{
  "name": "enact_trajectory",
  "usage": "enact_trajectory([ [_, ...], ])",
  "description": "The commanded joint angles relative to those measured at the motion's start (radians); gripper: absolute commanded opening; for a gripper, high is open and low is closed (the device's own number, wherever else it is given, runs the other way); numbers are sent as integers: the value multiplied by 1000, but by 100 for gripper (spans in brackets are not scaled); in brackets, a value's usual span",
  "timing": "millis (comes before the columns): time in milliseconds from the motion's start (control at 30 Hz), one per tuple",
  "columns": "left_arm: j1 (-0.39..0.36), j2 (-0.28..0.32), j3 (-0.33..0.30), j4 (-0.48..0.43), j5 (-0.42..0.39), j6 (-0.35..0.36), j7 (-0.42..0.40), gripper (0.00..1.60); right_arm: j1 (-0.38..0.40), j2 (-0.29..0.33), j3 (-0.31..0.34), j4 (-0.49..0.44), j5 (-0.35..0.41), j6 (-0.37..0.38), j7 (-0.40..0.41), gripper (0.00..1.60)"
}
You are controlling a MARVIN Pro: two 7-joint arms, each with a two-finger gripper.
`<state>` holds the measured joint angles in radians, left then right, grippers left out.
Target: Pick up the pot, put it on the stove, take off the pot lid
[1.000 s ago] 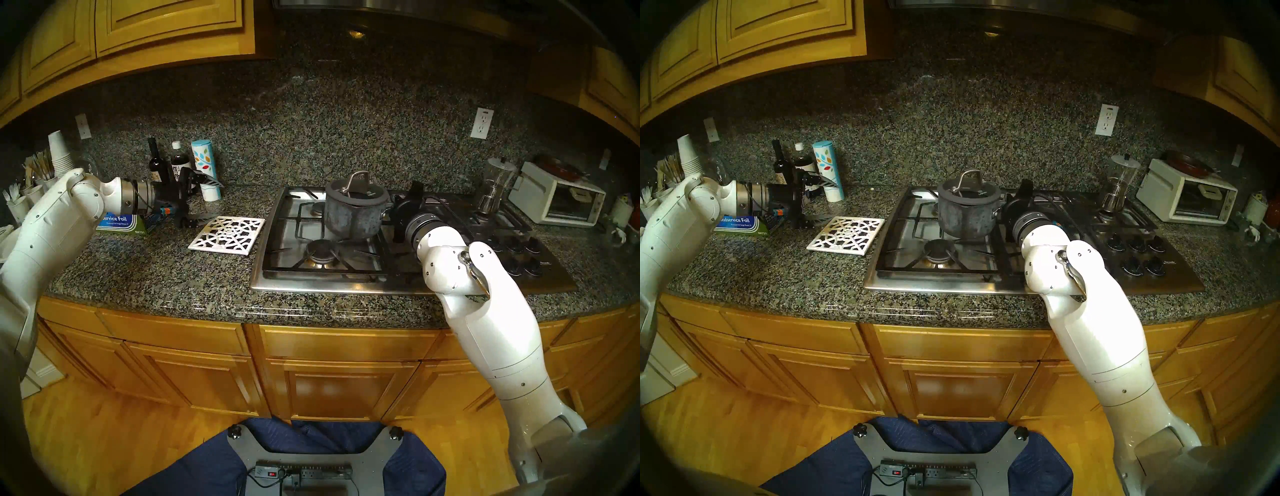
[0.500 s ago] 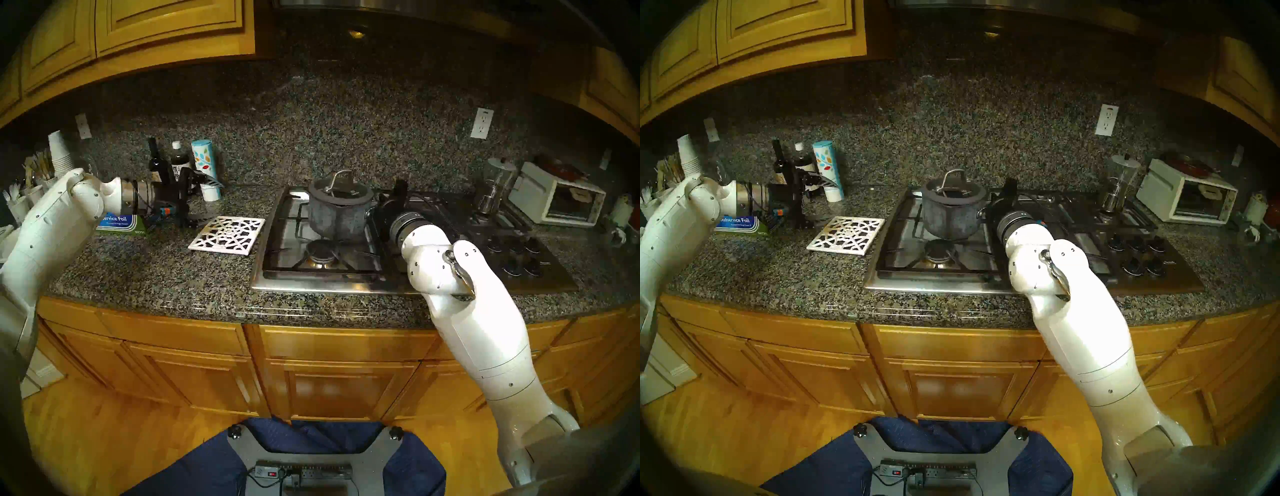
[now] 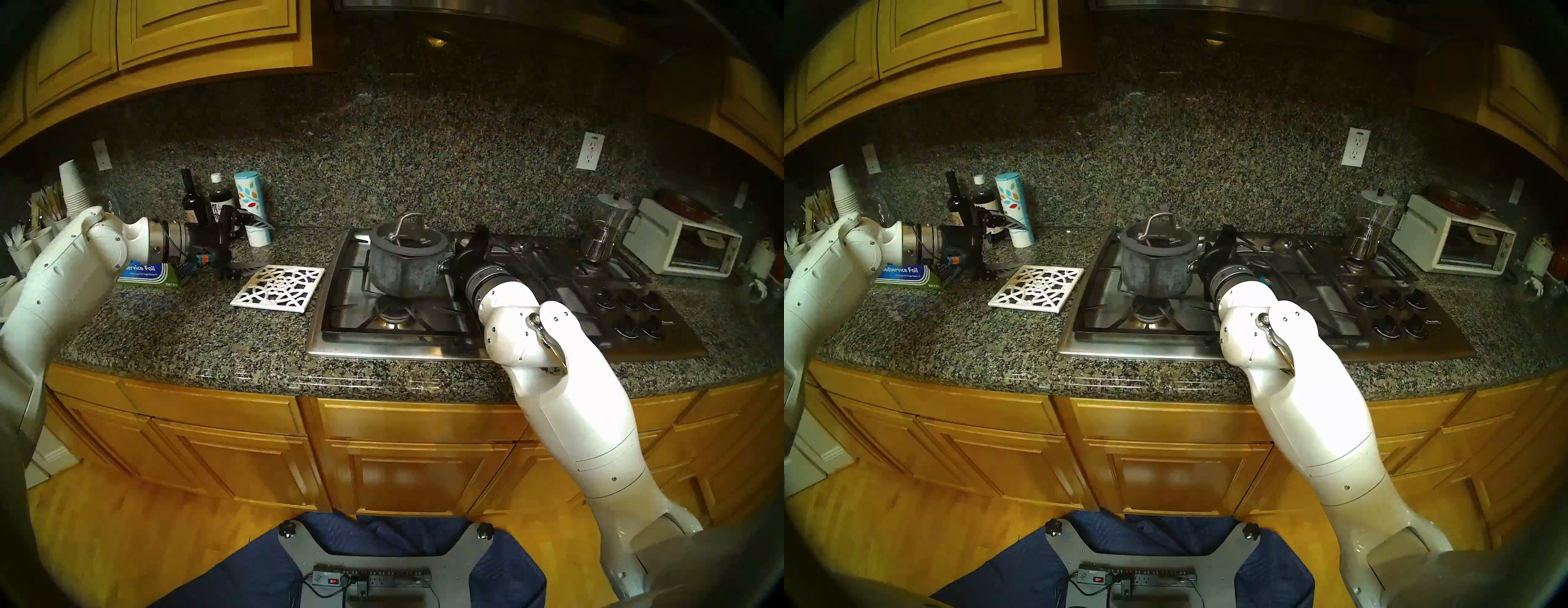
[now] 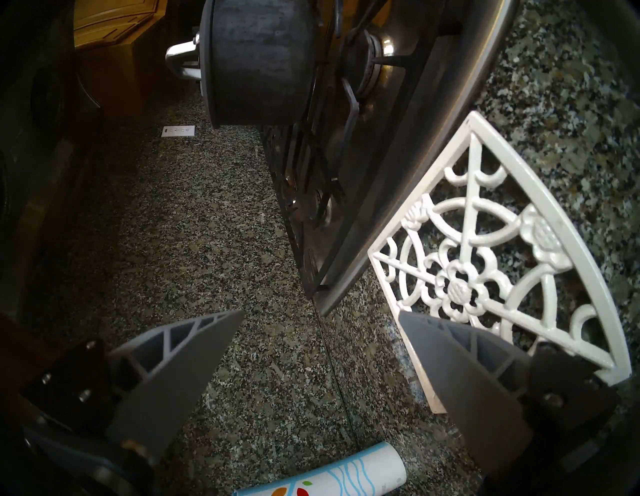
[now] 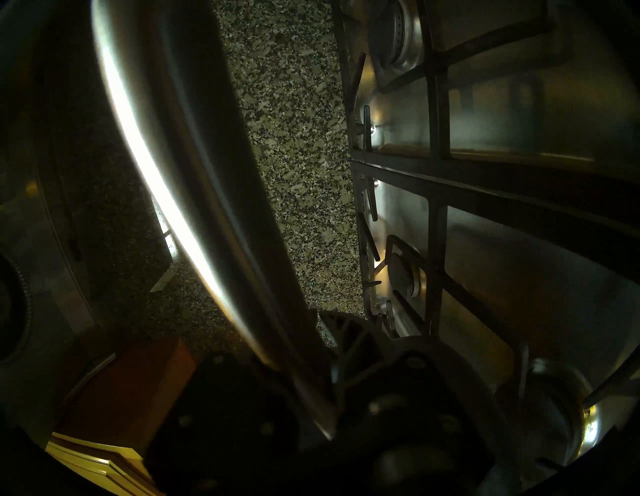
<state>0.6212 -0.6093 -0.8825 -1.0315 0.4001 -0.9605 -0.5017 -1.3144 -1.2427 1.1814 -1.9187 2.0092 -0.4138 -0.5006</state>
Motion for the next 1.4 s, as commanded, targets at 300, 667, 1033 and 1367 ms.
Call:
enact_trajectory([
  [300,-36,0,-24,-7,-8,3,11,160,30,-28,-12,-104,-45,-31,55,0],
  [667,-37,0,-24,-7,-8,3,12,160,4,-19,-22,-106,-61,-47,57,0],
  [1033,-36,0,-24,-7,-8,3,11,160,14,-13,-11,-75,-65,-32,63,0],
  [1367,-36,0,-24,-7,-8,3,11,160,19,-15,-1,-43,-64,-11,79,0],
])
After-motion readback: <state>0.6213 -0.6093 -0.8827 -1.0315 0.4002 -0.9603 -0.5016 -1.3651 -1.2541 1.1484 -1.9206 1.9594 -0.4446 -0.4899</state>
